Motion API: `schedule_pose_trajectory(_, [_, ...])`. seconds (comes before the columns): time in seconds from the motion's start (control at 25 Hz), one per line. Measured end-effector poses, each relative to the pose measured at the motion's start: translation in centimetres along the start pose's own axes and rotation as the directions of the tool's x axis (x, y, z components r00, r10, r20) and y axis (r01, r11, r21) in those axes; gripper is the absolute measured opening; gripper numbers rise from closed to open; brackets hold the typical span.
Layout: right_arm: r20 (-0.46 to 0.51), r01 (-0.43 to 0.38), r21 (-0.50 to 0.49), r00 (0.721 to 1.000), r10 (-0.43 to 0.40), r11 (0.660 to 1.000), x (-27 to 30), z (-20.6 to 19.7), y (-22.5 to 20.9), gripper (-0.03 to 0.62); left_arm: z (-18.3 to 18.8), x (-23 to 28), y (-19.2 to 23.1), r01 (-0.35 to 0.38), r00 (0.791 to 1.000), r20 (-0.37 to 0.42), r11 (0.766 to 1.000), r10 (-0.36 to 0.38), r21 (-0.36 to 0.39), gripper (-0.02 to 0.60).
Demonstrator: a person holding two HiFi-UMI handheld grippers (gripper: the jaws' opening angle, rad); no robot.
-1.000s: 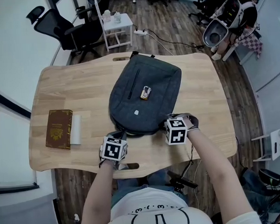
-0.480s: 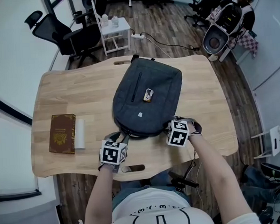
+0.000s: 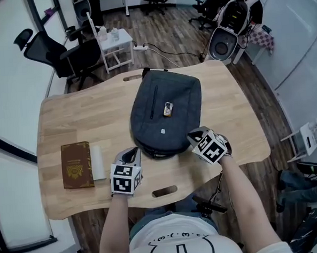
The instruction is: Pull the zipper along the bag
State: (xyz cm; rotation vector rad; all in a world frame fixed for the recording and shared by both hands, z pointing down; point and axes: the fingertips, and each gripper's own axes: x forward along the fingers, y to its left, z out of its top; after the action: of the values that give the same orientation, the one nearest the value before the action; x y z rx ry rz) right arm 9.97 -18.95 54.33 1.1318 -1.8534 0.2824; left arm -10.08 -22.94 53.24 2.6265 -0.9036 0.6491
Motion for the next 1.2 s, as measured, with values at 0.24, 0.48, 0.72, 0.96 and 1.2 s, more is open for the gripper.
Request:
schedule_pose_trajectory(0.24, [0.153,0.182,0.108,0.968,-0.198,0.977,-5.4,5.5,0.4,0.052,5.4,-2.4,1.3,0.000,0.990,0.139,0.999,-0.007,0.047,0.015])
schedule_pose_trajectory(0.48, [0.286,0.303,0.212,0.890,-0.355,0.929,-11.8,9.4,0.3,0.052,11.1,-5.6,2.0,-0.061,0.956,0.291,0.997,0.047,0.040,0.015])
schedule_pose_trajectory(0.72, [0.387,0.320,0.343,0.809,-0.443,0.883,-18.1,10.1,-1.8,0.052,15.6,-8.9,0.7,-0.119,0.917,0.385,0.993,0.106,0.009,0.015])
schedule_pose_trajectory(0.96, [0.510,0.304,0.383,0.718,-0.474,0.872,-24.3,11.3,-3.4,0.051,19.9,-12.0,-2.5,-0.195,0.869,0.470,0.980,0.154,0.039,0.015])
schedule_pose_trajectory(1.2, [0.577,0.308,0.384,0.656,-0.487,0.870,-28.3,12.2,-5.0,0.051,23.0,-14.1,-5.3,-0.284,0.827,0.530,0.953,0.188,0.106,0.015])
